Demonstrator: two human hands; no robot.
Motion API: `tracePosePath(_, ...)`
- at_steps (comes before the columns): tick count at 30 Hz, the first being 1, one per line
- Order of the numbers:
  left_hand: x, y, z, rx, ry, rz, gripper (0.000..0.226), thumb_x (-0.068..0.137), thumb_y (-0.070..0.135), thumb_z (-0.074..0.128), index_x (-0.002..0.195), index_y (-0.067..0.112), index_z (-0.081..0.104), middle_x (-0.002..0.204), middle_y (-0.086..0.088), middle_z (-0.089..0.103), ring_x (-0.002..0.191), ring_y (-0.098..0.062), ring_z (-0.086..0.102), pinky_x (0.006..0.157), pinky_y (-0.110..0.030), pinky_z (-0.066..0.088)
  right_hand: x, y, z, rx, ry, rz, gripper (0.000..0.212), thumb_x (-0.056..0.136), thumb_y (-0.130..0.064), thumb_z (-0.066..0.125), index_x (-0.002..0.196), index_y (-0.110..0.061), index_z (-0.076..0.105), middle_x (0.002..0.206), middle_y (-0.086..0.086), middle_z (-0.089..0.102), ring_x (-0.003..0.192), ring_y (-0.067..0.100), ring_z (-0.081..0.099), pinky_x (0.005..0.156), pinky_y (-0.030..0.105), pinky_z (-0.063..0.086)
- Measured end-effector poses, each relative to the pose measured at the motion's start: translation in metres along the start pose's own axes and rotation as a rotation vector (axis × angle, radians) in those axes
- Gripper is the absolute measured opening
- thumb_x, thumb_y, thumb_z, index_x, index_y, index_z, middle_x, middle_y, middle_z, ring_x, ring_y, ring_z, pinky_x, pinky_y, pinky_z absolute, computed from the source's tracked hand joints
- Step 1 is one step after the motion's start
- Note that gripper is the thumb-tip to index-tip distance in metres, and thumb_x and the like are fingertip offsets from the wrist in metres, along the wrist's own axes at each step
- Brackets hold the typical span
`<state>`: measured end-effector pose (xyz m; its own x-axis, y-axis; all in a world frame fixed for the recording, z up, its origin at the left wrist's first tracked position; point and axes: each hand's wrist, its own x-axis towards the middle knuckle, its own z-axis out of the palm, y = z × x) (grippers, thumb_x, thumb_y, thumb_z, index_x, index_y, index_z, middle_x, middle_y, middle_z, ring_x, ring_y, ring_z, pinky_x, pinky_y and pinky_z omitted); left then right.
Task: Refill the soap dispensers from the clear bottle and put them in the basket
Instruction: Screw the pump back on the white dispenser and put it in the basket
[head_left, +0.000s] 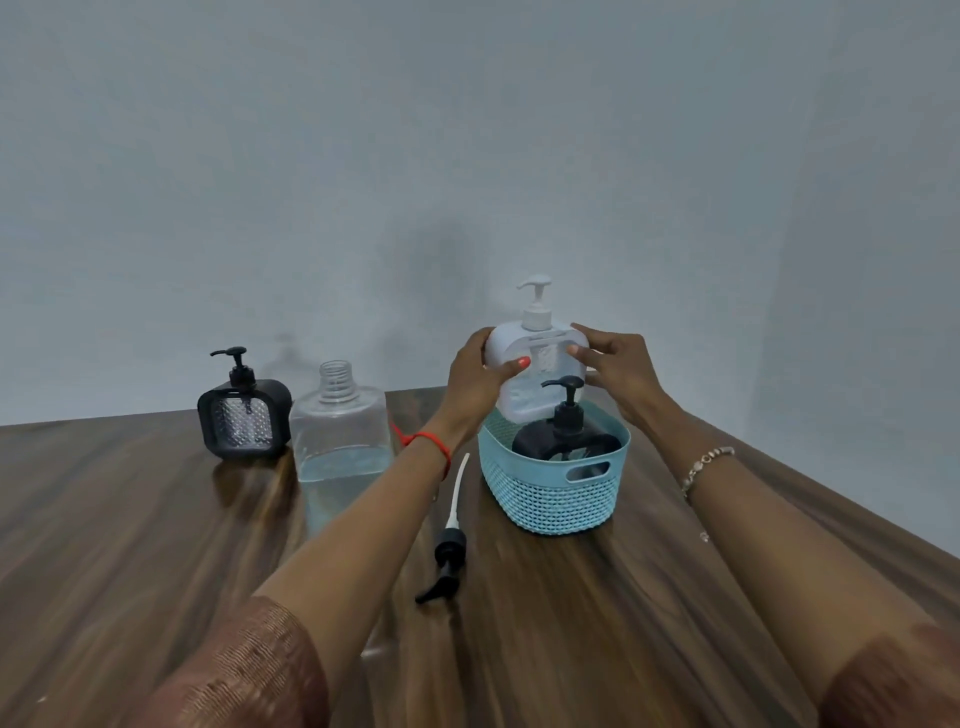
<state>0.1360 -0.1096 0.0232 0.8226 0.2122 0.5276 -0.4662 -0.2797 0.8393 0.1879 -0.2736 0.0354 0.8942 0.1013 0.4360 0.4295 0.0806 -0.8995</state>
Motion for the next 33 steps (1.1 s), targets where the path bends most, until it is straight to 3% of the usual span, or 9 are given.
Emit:
tracePosePath(4,-0.008,-0.020,0.001,0.049,-0.072,-0.083,0.056,0.080,0.015,0.071,0.130,0.008,0.046,0.130,-0.011,0.054,0.116,-0.026,0.052,0.102,-0.043,0.045,-0.003,0.017,-0.006,-0.180,0.005,0.057,0.034,0.079,0.003,0.066,0.113,-0.002,0.064,0.107,0.008,0.068,0.079,0.011,0.063,0.059,0.015,0.052)
tracePosePath(12,-0.017,-0.023,0.004,0.338,-0.243,-0.081,0.034,0.084,0.015,0.065,0.114,0.000,0.058,0.117,-0.016,0.062,0.108,-0.030,0.057,0.093,-0.039,0.046,-0.007,0.023,-0.013,-0.595,-0.061,0.130,0.012,0.073,0.008,0.058,0.079,0.014,0.067,0.094,0.033,0.066,0.069,0.024,0.058,0.074,0.044,0.056)
tracePosePath(16,-0.015,-0.019,0.006,0.490,-0.272,-0.082,0.036,0.084,0.016,0.063,0.115,-0.002,0.060,0.117,-0.018,0.063,0.106,-0.029,0.057,0.093,-0.040,0.046,-0.007,0.021,-0.012,-0.671,-0.094,0.115,0.017,0.073,0.004,0.058,0.083,0.016,0.066,0.095,0.036,0.064,0.069,0.023,0.051,0.076,0.052,0.053)
tracePosePath(19,-0.015,-0.022,0.006,0.548,-0.292,-0.054,0.030,0.087,0.017,0.059,0.106,-0.005,0.062,0.110,-0.020,0.064,0.093,-0.024,0.056,0.075,-0.026,0.040,-0.010,0.019,-0.011,-0.705,-0.117,0.119,0.018,0.074,0.000,0.054,0.069,0.015,0.063,0.073,0.038,0.057,0.064,0.021,0.041,0.055,0.039,0.042)
tracePosePath(23,-0.017,-0.033,0.004,0.585,-0.331,-0.095,0.035,0.094,0.029,0.050,0.087,-0.004,0.060,0.095,-0.019,0.061,0.083,-0.021,0.049,0.057,-0.022,0.029,-0.011,0.021,-0.008,-0.763,-0.137,0.145,0.036,0.080,-0.009,0.051,0.052,-0.018,0.030,0.051,0.002,0.028,0.048,0.014,0.023,0.048,0.027,0.018)
tracePosePath(27,-0.024,-0.040,0.002,0.539,-0.310,-0.029,0.036,0.096,0.031,0.045,0.103,0.002,0.065,0.112,-0.016,0.065,0.088,-0.017,0.052,0.067,-0.011,0.030,-0.011,0.024,-0.007,-0.775,-0.154,0.143,0.029,0.081,-0.013,0.048,0.057,-0.016,0.033,0.055,0.002,0.028,0.050,0.014,0.025,0.051,0.028,0.019)
tracePosePath(29,-0.027,-0.042,0.003,0.539,-0.289,0.040,0.036,0.096,0.034,0.043,0.116,0.011,0.062,0.127,-0.012,0.059,0.114,-0.025,0.050,0.086,-0.005,0.019,-0.012,0.024,-0.007,-0.771,-0.137,0.129,0.031,0.082,-0.014,0.049,0.056,-0.017,0.033,0.054,0.002,0.029,0.049,0.015,0.025,0.049,0.027,0.020)
tracePosePath(31,-0.029,-0.045,0.004,0.640,-0.271,-0.006,0.046,0.094,0.049,0.037,0.130,0.024,0.052,0.144,-0.005,0.043,0.142,-0.028,0.019,0.106,-0.038,-0.020,-0.012,0.026,-0.007,-0.759,-0.112,0.118,0.035,0.082,-0.014,0.050,0.052,-0.018,0.033,0.052,0.002,0.030,0.046,0.014,0.025,0.047,0.026,0.020)
tracePosePath(33,-0.031,-0.048,0.004,0.725,-0.290,-0.075,0.055,0.091,0.059,0.031,0.138,0.032,0.040,0.153,-0.002,0.030,0.146,-0.028,-0.002,0.097,-0.063,-0.028,-0.013,0.027,-0.006,-0.772,-0.094,0.110,0.037,0.083,-0.014,0.051,0.051,-0.017,0.033,0.050,0.002,0.031,0.045,0.014,0.026,0.046,0.025,0.021)
